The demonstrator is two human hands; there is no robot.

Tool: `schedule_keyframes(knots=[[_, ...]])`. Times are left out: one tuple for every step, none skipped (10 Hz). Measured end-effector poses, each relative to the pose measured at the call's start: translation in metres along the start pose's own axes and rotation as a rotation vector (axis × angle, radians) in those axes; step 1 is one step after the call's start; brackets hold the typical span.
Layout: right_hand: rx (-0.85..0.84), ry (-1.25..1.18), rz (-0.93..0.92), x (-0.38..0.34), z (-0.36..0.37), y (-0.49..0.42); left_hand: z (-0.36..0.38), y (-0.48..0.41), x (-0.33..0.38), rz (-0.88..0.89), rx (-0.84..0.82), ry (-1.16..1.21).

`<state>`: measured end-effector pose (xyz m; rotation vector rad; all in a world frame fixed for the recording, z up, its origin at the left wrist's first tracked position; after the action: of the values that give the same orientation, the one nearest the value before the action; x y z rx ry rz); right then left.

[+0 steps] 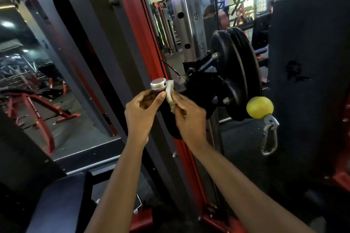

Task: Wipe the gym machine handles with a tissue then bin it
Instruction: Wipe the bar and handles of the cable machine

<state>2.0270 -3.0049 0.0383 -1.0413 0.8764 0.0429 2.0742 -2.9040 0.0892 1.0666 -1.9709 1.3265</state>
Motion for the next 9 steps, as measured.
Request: schedule_keyframes(knots=[[-0.023, 0.054, 0.014, 0.009, 0.002, 0.020, 0.001, 0.002, -0.001, -0.013, 0.007, 0.004], [-0.068, 0.136, 0.077, 0.035, -0.014, 0.058, 0.003, 0.001, -0.003, -0.014, 0.013, -0.010], [-0.113, 0.204, 0.068, 0.048, -0.027, 0.068, 0.004, 0.002, -0.007, -0.003, 0.024, -0.033], [-0.259, 0.330, 0.004, 0.065, -0.047, 0.065, 0.008, 0.012, -0.014, 0.032, 0.030, -0.093], [-0.287, 0.396, 0.022, 0.071, -0.063, 0.048, 0.013, 0.021, -0.019, 0.081, 0.042, -0.142], [-0.197, 0.505, 0.039, 0.076, -0.071, 0.016, 0.020, 0.033, -0.029, 0.143, 0.047, -0.118], [-0.125, 0.557, 0.099, 0.086, -0.069, -0.001, 0.024, 0.038, -0.034, 0.171, 0.054, -0.094], [-0.255, 0.689, 0.106, 0.094, -0.047, 0.010, 0.028, 0.040, -0.040, 0.218, 0.086, -0.123], [-0.266, 0.718, 0.171, 0.098, -0.041, 0.022, 0.029, 0.038, -0.044, 0.230, 0.101, -0.121]])
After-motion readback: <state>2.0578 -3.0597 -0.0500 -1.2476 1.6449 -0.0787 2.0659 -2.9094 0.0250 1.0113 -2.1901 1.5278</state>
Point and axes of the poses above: each hand's wrist, its own y-axis away from the middle knuckle, its own z-axis out of the palm, x = y × z, the point moved 1 cm from there along -y, towards the middle knuckle, and after that the axes turned 14 degrees about -y, right-handed, at the moved point
